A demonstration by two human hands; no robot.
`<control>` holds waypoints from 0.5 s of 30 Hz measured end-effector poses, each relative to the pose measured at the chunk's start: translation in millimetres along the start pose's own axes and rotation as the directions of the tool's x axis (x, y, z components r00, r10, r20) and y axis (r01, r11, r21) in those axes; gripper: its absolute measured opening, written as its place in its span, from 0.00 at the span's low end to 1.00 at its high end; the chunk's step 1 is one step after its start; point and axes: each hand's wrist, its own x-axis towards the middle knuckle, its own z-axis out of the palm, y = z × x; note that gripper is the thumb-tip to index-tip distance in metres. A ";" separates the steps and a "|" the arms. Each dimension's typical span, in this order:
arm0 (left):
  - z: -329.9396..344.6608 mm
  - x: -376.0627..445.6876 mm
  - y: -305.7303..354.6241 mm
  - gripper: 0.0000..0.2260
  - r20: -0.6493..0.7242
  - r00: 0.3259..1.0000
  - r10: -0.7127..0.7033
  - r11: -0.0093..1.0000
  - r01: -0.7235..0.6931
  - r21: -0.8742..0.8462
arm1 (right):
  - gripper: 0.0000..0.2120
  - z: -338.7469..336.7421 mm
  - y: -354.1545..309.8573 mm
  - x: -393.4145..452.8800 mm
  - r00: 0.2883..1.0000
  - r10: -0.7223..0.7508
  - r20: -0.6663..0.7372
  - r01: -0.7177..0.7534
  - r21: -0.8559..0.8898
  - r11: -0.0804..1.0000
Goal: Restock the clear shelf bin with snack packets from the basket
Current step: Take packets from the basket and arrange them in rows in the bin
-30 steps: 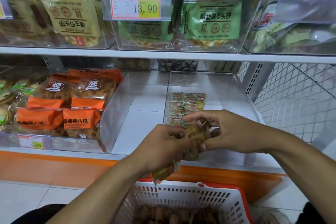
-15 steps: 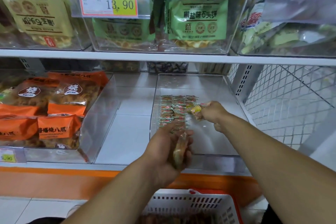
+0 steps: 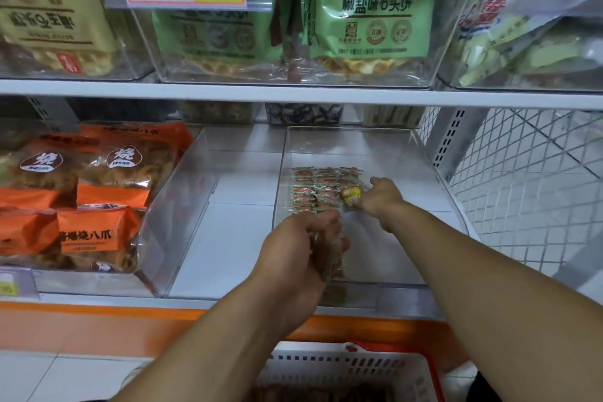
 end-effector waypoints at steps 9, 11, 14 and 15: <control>-5.1 0.8 -7.1 0.13 -0.008 0.994 0.108 0.971 -0.104 0.216 | 0.40 1.2 -6.6 -5.7 0.993 -0.089 -0.073 0.086 -0.045 0.995; -6.0 0.2 -6.8 0.13 -0.012 0.993 0.116 0.968 -0.110 0.227 | 0.38 2.2 -6.1 -7.2 0.988 -0.102 -0.118 0.097 -0.047 0.994; -6.0 0.1 -6.9 0.12 -0.025 0.990 0.136 0.965 -0.127 0.228 | 0.37 4.0 -6.3 -9.0 0.985 -0.129 -0.114 0.119 -0.091 0.989; -5.9 0.2 -6.9 0.12 -0.027 0.989 0.147 0.964 -0.137 0.230 | 0.38 5.2 -6.9 -10.9 0.987 -0.142 -0.080 0.131 -0.126 0.983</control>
